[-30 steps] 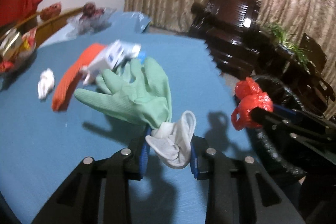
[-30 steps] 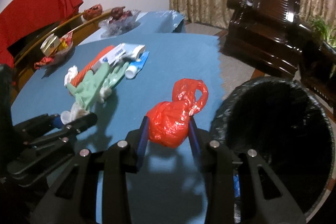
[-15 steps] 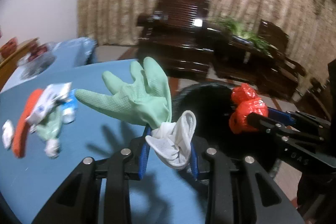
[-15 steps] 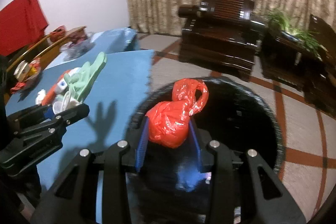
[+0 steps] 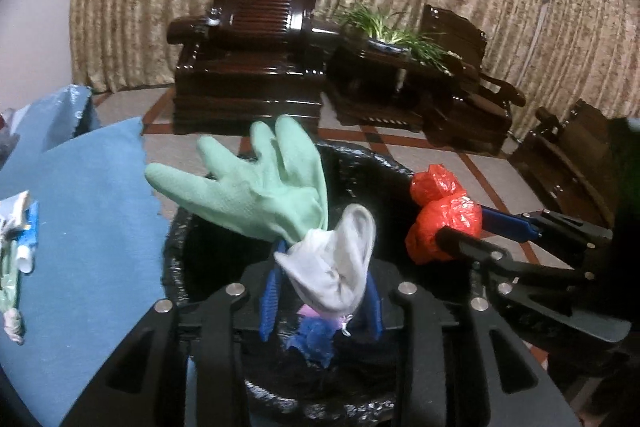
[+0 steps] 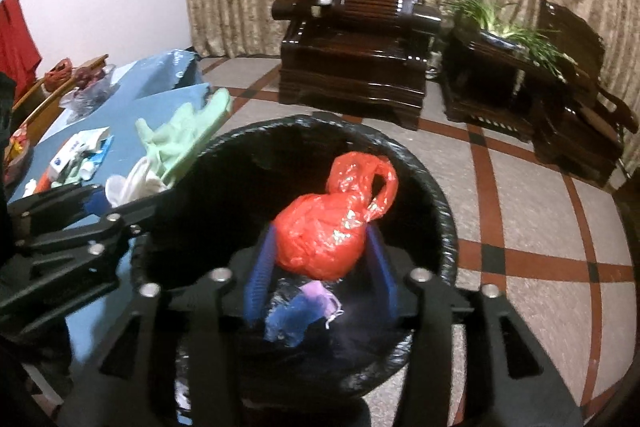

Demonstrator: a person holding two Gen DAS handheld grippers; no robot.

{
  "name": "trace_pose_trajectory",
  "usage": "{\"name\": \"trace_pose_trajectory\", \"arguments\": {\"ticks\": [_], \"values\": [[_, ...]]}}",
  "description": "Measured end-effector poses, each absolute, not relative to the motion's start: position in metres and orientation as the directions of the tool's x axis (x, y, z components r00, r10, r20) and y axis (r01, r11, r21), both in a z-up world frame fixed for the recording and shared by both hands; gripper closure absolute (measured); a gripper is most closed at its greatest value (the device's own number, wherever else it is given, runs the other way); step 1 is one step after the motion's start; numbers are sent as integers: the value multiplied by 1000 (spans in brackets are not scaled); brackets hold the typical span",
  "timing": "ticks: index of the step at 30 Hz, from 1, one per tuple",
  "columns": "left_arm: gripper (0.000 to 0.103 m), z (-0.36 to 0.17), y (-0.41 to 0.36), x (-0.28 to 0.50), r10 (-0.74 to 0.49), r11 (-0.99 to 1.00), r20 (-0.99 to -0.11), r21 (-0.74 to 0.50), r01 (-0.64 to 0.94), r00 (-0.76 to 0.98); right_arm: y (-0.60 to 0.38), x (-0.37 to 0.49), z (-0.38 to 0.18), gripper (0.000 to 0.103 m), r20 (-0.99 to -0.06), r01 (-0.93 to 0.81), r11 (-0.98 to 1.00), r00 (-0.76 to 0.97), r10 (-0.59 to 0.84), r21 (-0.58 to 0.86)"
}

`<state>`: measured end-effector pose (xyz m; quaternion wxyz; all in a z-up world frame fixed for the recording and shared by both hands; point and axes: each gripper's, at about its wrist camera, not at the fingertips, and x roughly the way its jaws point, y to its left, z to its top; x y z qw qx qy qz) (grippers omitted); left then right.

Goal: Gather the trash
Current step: 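Carry both items over the bin and open both tools to drop them, then move both tools back to the remaining trash on the table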

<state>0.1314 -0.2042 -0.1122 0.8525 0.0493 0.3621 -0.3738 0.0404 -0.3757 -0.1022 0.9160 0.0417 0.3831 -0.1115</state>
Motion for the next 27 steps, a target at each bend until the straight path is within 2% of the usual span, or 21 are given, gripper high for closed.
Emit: {"name": "trace_pose_trajectory", "arguments": {"ticks": [1, 3, 5, 8, 16, 27], "values": [[46, -111, -203, 132, -607, 715, -650, -195, 672, 457, -377, 39, -103, 37, -708, 251, 968, 682, -184, -11], [33, -109, -197, 132, -609, 722, -637, -197, 663, 473, -379, 36, -104, 29, -702, 271, 963, 683, -200, -11], [30, -105, -190, 133, -610, 726, -628, -199, 658, 483, -381, 36, -105, 18, -700, 285, 959, 682, -212, -13], [26, -101, -176, 134, -590, 751, -620, -184, 635, 518, -379, 36, -103, 13, -693, 294, 956, 686, -221, -14], [13, -84, -113, 135, -489, 847, -587, -142, 513, 645, -345, 49, -92, 8, -668, 238, 971, 724, -174, 4], [11, -78, 11, 135, -262, 962, -565, -90, 258, 782, -257, 97, -74, 7, -636, 39, 998, 772, -2, 45]]}}
